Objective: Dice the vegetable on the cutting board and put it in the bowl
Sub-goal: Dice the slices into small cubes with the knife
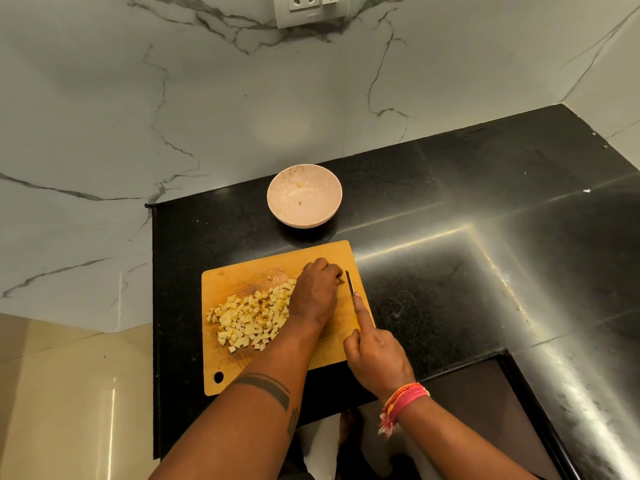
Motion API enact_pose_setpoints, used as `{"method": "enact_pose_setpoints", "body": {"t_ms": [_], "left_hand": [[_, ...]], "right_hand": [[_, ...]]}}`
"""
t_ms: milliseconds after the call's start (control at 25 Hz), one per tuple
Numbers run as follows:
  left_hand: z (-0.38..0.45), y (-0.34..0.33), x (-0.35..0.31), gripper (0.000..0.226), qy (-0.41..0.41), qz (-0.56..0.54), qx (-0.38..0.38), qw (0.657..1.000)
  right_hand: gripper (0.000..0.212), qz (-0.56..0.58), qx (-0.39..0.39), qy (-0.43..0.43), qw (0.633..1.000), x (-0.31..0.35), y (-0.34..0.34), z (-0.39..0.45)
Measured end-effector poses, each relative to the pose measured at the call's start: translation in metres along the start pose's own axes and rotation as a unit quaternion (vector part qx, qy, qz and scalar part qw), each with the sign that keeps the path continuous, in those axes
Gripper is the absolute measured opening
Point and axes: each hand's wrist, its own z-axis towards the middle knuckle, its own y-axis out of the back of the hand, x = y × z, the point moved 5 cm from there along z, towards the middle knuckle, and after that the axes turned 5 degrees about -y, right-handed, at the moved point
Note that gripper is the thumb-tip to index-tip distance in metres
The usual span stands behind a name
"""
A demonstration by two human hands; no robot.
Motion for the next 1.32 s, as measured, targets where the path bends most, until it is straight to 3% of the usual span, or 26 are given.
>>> {"method": "enact_pose_setpoints", "body": {"t_ms": [600, 800, 1320], "left_hand": [[0.004, 0.003, 0.004, 0.018, 0.024, -0.026, -0.021, 0.999], [0.004, 0.004, 0.004, 0.016, 0.028, -0.034, -0.029, 0.999], [0.005, 0.006, 0.005, 0.022, 0.038, -0.021, -0.021, 0.999]], "right_hand": [[0.079, -0.058, 0.044, 0.006, 0.997, -0.009, -0.014, -0.008], [0.078, -0.029, 0.016, 0.009, 0.999, -0.011, -0.006, -0.008], [0.078, -0.086, 0.052, 0.024, 0.995, 0.006, -0.006, 0.021]]}}
